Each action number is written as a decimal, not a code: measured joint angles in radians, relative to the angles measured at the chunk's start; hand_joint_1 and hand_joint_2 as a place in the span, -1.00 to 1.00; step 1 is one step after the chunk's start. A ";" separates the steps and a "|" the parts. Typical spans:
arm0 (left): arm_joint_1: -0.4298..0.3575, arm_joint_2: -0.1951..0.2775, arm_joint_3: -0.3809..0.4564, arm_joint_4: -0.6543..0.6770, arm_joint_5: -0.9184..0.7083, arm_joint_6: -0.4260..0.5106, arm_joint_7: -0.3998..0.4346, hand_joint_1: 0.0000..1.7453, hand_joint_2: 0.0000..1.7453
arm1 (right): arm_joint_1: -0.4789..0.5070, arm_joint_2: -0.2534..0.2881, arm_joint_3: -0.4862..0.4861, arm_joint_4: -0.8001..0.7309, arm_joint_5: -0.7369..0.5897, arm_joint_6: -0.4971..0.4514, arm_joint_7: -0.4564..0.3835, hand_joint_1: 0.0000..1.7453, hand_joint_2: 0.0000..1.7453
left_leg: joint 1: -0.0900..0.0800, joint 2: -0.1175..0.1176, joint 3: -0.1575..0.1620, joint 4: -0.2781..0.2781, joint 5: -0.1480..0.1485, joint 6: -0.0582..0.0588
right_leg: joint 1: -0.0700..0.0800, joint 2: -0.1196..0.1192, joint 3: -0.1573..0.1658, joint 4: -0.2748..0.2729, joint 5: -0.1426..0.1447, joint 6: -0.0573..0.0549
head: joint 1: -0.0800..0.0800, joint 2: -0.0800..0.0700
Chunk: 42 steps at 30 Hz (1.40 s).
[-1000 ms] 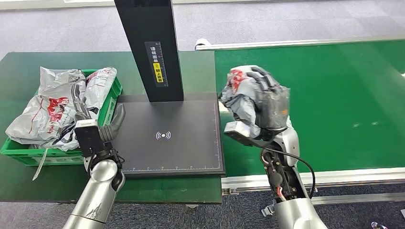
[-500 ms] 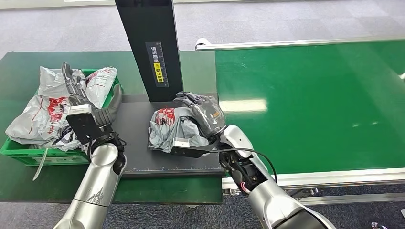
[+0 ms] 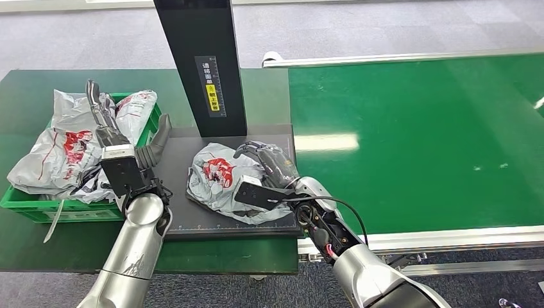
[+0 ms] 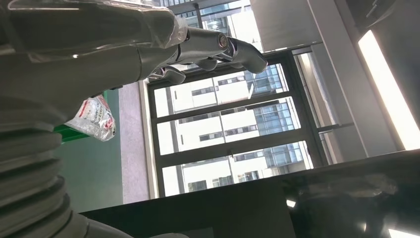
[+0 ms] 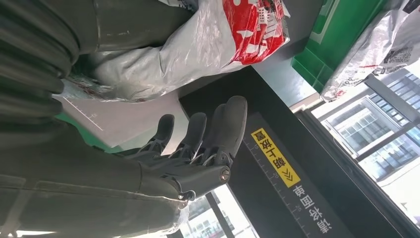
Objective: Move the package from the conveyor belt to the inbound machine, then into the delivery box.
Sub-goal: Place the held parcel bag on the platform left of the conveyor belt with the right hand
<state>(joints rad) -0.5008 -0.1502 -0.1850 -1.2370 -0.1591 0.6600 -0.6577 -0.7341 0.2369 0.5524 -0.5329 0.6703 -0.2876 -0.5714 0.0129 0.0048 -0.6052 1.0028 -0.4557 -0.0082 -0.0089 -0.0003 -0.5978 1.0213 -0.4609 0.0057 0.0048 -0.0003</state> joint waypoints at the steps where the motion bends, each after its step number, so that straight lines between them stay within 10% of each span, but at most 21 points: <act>1: 0.000 0.000 0.000 0.000 0.000 0.000 0.000 -1.00 1.00 | 0.000 0.000 0.000 0.001 0.000 0.000 0.000 -0.08 1.00 | 0.000 0.000 0.000 0.000 0.000 0.000 | 0.000 0.000 0.000 0.000 0.000 0.000 | 0.000 0.000; 6: 0.001 -0.001 0.002 0.000 -0.001 0.000 0.000 -1.00 1.00 | 0.000 0.000 -0.001 0.006 -0.006 0.005 0.001 -1.00 1.00 | 0.000 0.000 0.000 0.000 0.000 0.000 | 0.000 0.000 0.000 0.000 0.000 0.000 | 0.000 0.000; 11: 0.012 -0.004 0.014 -0.004 -0.027 0.000 0.005 -1.00 1.00 | 0.004 0.016 -0.091 0.011 -0.311 0.305 0.075 -1.00 1.00 | 0.000 0.000 0.000 0.000 0.000 0.000 | 0.000 0.000 0.000 0.000 0.000 0.000 | 0.000 0.000; 17: 0.024 -0.005 0.017 0.007 -0.015 0.000 0.010 -1.00 1.00 | 0.039 0.030 -0.301 0.003 -0.939 0.770 0.373 -1.00 1.00 | 0.000 0.000 0.000 0.000 0.000 0.000 | 0.000 0.000 0.000 0.000 0.000 0.000 | 0.000 0.000; 21: 0.028 -0.004 0.015 0.018 -0.007 0.000 0.026 -1.00 1.00 | 0.072 0.013 -0.337 -0.021 -1.111 0.825 0.439 -1.00 -1.00 | 0.000 0.000 0.000 0.000 0.000 0.000 | 0.000 0.000 0.000 0.000 0.000 0.000 | 0.000 0.000; 25: 0.047 -0.001 0.012 0.020 -0.023 0.000 0.042 -1.00 1.00 | 0.078 -0.006 -0.336 -0.054 -1.223 0.767 0.443 -1.00 1.00 | 0.000 0.001 0.000 0.000 0.000 0.000 | 0.000 0.000 0.000 0.000 0.000 0.000 | 0.000 0.000; 34: 0.081 0.004 -0.009 0.022 -0.065 -0.002 0.099 -1.00 1.00 | 0.080 -0.042 -0.309 -0.139 -1.291 0.675 0.375 -1.00 1.00 | 0.000 0.001 0.000 0.000 0.000 0.000 | 0.000 0.000 0.000 0.000 0.000 0.000 | 0.000 0.000; 38: 0.078 0.018 -0.059 0.052 -0.286 -0.050 0.281 -1.00 1.00 | 0.083 -0.064 -0.290 -0.182 -1.253 0.605 0.314 -1.00 1.00 | 0.000 0.000 0.000 0.000 0.000 0.000 | 0.000 0.000 0.000 -0.001 0.000 0.000 | 0.000 0.000; 42: 0.080 0.049 -0.148 0.104 -0.607 -0.294 0.495 -1.00 1.00 | 0.080 -0.080 -0.285 -0.215 -1.231 0.535 0.298 -1.00 1.00 | 0.000 0.001 0.000 0.000 0.000 0.000 | 0.000 0.000 0.000 -0.001 0.000 0.000 | 0.000 0.000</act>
<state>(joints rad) -0.4209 -0.1009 -0.3328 -1.1331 -0.7662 0.3664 -0.1630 -0.6544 0.1573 0.2677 -0.7479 -0.5605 0.2471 -0.2735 0.0125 0.0054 -0.6049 1.0031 -0.4559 -0.0082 -0.0093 0.0000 -0.5976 1.0207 -0.4608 0.0059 0.0046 -0.0003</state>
